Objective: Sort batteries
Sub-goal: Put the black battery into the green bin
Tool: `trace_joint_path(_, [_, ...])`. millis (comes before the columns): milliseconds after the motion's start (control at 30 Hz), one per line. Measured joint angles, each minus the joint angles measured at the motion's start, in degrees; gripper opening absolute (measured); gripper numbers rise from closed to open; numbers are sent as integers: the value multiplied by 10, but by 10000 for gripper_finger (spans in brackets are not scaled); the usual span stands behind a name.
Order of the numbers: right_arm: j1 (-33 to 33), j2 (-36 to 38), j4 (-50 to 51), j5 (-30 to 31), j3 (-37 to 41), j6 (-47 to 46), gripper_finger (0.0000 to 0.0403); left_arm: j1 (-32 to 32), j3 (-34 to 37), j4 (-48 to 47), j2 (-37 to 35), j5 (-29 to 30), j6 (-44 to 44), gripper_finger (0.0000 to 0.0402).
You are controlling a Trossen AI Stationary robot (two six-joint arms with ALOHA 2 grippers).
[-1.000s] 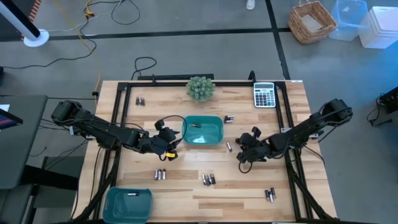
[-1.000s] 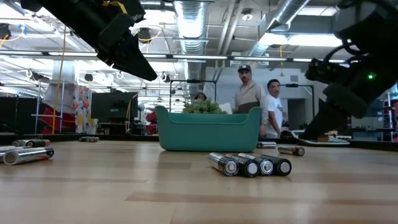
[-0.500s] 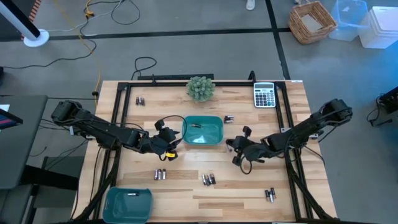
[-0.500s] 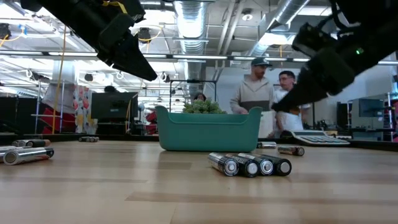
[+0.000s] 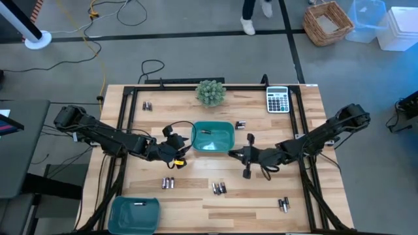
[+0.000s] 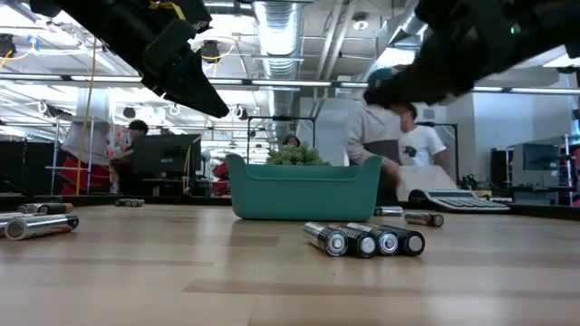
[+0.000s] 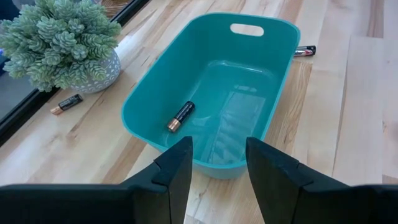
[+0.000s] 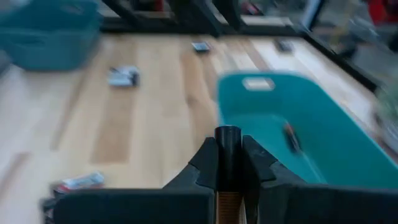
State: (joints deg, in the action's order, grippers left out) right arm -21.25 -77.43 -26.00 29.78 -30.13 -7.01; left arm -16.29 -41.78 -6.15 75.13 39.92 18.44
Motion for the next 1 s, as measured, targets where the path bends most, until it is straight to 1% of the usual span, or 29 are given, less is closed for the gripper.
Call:
trace_joint_path(67, [4, 0, -32, -24, 0, 19, 40, 0, 0, 0, 0, 0, 0, 143])
trace_joint_path(133, [12, 0, -62, -62, 0, 28, 40, 0, 0, 0, 0, 0, 0, 143])
trace_joint_path(333, [37, 0, -138, -228, 0, 37, 40, 0, 0, 0, 0, 0, 0, 143])
trace_joint_path(433, [41, 0, -156, -267, 0, 43, 40, 0, 0, 0, 0, 0, 0, 143])
trace_joint_path(567, [52, 0, -156, -267, 0, 46, 40, 0, 0, 0, 0, 0, 0, 143])
trace_joint_path(667, [70, 0, -154, -229, 0, 47, 40, 0, 0, 0, 0, 0, 0, 143])
trace_joint_path(800, [106, 0, -147, -207, 0, 47, 41, 0, 0, 1, 0, 0, 5, 143])
trace_joint_path(1000, [171, -3, -126, -206, 0, 45, 49, 0, 0, 4, 0, 0, 16, 143])
